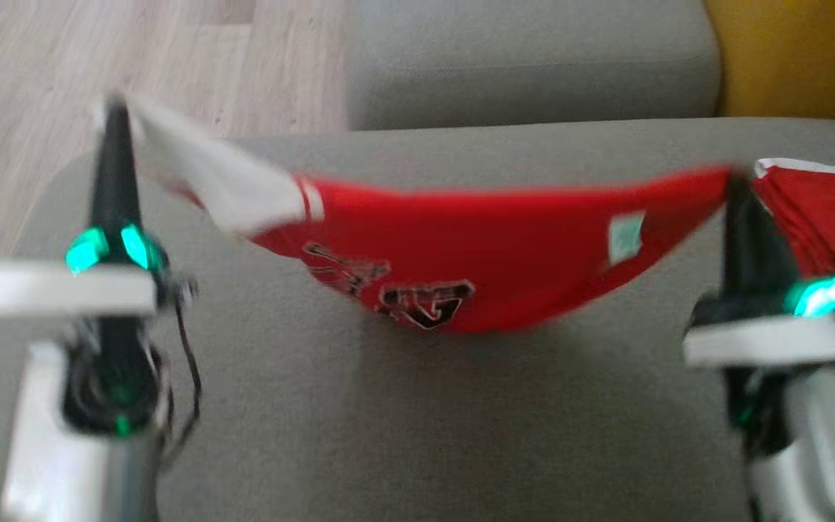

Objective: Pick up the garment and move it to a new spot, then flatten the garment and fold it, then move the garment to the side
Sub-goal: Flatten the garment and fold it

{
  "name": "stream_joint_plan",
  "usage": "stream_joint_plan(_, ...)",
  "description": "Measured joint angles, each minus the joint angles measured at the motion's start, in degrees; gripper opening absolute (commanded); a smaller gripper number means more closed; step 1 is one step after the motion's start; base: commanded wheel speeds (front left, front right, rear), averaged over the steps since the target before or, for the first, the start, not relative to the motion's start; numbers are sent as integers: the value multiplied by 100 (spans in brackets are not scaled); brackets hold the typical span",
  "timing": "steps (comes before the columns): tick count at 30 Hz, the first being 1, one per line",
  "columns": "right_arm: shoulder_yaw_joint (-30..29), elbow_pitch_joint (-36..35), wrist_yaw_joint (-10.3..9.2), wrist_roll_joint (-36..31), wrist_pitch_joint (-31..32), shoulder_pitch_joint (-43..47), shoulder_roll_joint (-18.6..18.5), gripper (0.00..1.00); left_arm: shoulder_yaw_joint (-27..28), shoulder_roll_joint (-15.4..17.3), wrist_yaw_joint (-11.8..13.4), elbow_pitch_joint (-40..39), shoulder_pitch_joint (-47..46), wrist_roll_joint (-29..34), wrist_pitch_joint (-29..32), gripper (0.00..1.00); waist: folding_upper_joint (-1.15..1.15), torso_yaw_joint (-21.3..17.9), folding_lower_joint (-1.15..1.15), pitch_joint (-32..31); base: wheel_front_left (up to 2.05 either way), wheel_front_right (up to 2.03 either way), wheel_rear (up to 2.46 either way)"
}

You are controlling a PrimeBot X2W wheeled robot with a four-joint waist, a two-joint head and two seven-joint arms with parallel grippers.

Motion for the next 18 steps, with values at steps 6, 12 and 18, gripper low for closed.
stream_joint_plan(6, -87, -1082, 0, 194, 843, -1364, -479, 0, -1, -2, 703, -656, -1798, -616, 953, 0, 0, -238, 0, -104, 0, 0, 0)
stream_joint_plan(12, -8, -358, 0, 453, 1597, -3150, -697, 0, -277, 15, 1135, 303, -3837, -567, 1541, 0, 0, -314, 1, 349, 0, 0, 0)
stream_joint_plan(18, 127, 1032, 0, 371, 1636, -4772, -900, 0, -389, 183, 811, 1863, -5358, 44, 1191, 0, 0, -341, 3, 1156, 0, 0, 0)
